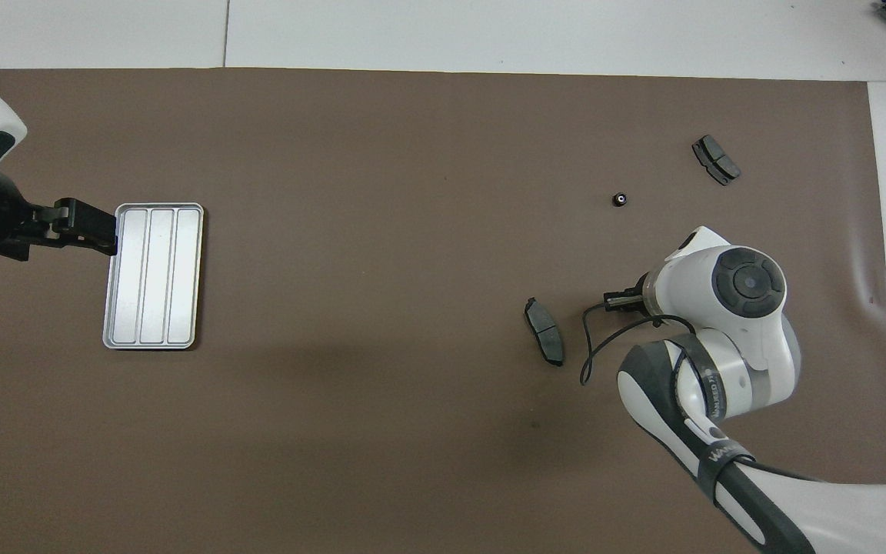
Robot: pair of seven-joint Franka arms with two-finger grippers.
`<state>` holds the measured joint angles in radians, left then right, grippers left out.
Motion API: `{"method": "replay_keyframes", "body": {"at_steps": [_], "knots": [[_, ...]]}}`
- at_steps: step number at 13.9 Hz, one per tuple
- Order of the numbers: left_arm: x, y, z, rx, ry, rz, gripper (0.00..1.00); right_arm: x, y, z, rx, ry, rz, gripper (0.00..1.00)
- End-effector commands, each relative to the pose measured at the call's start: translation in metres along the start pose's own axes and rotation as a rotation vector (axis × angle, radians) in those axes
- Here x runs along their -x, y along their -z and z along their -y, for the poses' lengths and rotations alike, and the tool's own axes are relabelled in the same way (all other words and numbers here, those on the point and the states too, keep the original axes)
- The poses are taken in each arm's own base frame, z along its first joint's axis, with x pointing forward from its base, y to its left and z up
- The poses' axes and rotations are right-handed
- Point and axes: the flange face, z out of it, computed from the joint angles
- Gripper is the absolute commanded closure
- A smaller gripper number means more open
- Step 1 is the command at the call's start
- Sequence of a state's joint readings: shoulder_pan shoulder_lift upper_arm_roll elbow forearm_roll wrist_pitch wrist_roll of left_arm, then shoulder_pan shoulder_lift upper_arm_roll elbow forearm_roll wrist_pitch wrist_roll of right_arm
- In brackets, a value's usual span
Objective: Place bearing gear from tray to pile
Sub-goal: 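Carry the third gear with the right gripper and release it beside the others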
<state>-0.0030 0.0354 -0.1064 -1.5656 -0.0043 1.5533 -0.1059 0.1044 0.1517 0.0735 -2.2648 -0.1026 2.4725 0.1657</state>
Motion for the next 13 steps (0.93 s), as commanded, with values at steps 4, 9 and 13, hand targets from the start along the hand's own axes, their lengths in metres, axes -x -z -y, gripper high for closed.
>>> {"method": "replay_keyframes", "body": {"at_steps": [4, 9, 13], "knots": [[0.003, 0.005, 0.005, -0.010, 0.005, -0.013, 0.00, -0.041, 0.081, -0.007, -0.030, -0.040, -0.011, 0.00], [0.003, 0.005, 0.005, -0.010, 0.005, -0.013, 0.00, -0.081, 0.186, -0.038, -0.027, -0.095, -0.061, 0.00], [0.003, 0.005, 0.005, -0.010, 0.005, -0.013, 0.00, -0.085, 0.275, -0.050, -0.023, -0.114, -0.070, 0.00]]}}
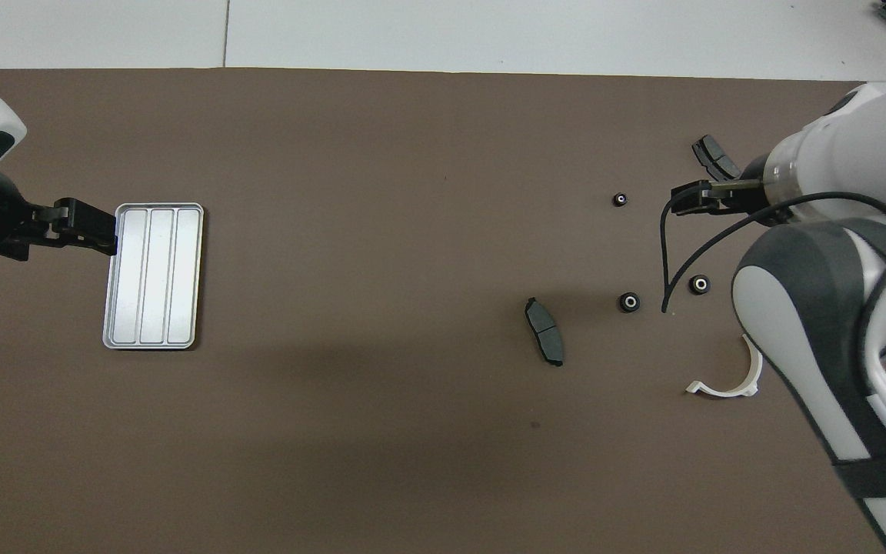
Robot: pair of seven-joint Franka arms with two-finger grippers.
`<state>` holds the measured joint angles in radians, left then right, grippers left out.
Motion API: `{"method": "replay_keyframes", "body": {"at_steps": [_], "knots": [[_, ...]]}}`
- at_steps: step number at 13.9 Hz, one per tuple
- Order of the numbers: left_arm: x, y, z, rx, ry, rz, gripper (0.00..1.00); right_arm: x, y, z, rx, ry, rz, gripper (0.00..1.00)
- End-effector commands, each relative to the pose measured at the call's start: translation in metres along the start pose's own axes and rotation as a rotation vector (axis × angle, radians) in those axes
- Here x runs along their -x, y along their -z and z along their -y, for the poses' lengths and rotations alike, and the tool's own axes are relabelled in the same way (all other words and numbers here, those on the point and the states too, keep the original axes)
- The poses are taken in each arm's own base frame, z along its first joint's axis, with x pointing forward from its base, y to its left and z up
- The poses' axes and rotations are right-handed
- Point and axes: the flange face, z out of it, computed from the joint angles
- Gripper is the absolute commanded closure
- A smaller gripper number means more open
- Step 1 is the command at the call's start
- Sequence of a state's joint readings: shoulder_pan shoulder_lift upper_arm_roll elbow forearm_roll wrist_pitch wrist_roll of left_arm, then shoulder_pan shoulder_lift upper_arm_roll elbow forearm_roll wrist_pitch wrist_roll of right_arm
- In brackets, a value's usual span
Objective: Place bearing gear from tray to pile
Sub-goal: 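Carry the third gear with the right gripper and release it beside the others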
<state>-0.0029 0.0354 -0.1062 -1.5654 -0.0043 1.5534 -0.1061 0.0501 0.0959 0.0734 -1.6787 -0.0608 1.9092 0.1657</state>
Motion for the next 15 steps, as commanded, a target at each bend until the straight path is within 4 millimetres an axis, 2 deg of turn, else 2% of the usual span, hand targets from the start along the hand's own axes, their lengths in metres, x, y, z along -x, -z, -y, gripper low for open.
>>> {"method": "replay_keyframes", "body": {"at_steps": [1, 3, 5, 8, 15], "knots": [[0.003, 0.005, 0.005, -0.010, 0.005, -0.013, 0.00, 0.003, 0.045, -0.006, -0.014, 0.001, 0.008, 0.00], [0.003, 0.005, 0.005, -0.010, 0.005, -0.013, 0.00, 0.018, 0.065, -0.007, -0.008, 0.002, 0.015, 0.00], [0.003, 0.005, 0.005, -0.010, 0.005, -0.013, 0.00, 0.034, 0.075, -0.010, 0.001, -0.006, 0.064, 0.00], [0.003, 0.005, 0.005, -0.010, 0.005, -0.013, 0.00, 0.046, 0.078, -0.014, 0.005, -0.007, 0.124, 0.00], [0.003, 0.005, 0.005, -0.010, 0.005, -0.013, 0.00, 0.054, 0.076, -0.015, -0.029, -0.021, 0.168, 0.00]]}}
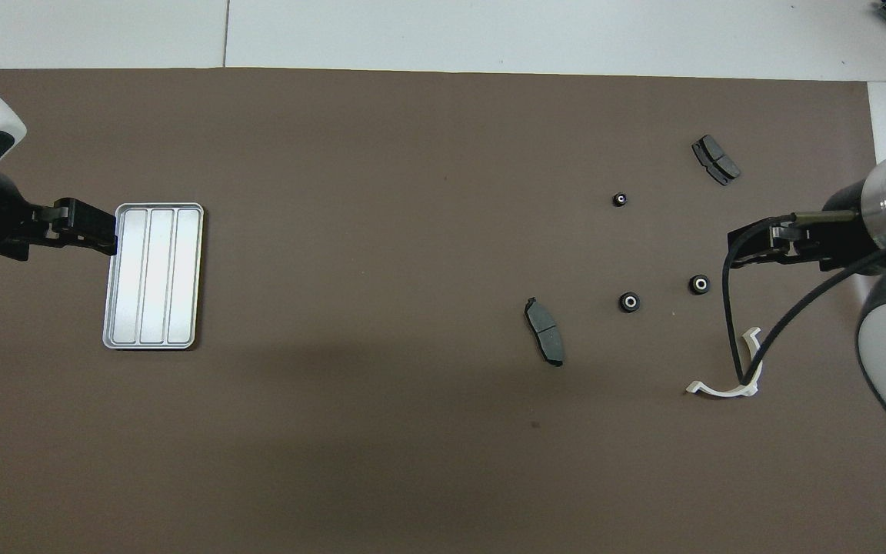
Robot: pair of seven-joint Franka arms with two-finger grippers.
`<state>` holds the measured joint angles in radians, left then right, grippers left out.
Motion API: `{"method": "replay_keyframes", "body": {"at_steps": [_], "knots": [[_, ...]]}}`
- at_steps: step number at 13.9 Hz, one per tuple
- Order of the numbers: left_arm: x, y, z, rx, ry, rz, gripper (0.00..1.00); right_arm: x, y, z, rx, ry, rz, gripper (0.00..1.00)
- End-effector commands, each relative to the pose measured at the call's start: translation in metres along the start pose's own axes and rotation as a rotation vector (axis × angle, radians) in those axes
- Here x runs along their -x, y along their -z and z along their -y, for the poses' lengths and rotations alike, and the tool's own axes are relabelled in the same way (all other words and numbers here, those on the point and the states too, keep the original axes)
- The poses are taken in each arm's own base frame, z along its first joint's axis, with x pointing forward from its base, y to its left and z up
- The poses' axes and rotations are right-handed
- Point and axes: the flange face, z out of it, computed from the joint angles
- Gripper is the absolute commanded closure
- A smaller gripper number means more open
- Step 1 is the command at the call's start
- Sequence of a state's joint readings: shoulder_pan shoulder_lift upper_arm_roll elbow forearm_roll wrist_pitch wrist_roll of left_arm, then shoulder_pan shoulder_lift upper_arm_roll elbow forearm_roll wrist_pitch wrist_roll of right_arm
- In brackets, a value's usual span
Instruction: Place bearing gear from tray to pile
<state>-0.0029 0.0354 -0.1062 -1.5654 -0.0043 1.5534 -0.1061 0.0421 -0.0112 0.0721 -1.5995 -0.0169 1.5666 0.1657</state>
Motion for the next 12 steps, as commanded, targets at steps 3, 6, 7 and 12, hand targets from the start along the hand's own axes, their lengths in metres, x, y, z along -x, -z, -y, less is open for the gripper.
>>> {"method": "replay_keyframes", "body": {"at_steps": [3, 6, 7, 12], "knots": [[0.0033, 0.0048, 0.0046, -0.010, 0.005, -0.013, 0.00, 0.0080, -0.0038, -0.0053, -0.012, 0.009, -0.003, 0.00], [0.0033, 0.0048, 0.0046, -0.010, 0.005, -0.013, 0.00, 0.0068, -0.0034, -0.0054, -0.003, 0.013, -0.015, 0.00], [0.0034, 0.0048, 0.0037, -0.010, 0.003, -0.013, 0.00, 0.0063, -0.0031, -0.0061, 0.004, 0.013, -0.019, 0.00], [0.0033, 0.0048, 0.0046, -0.010, 0.005, -0.013, 0.00, 0.0063, -0.0037, -0.0051, 0.003, 0.013, -0.019, 0.00]]}}
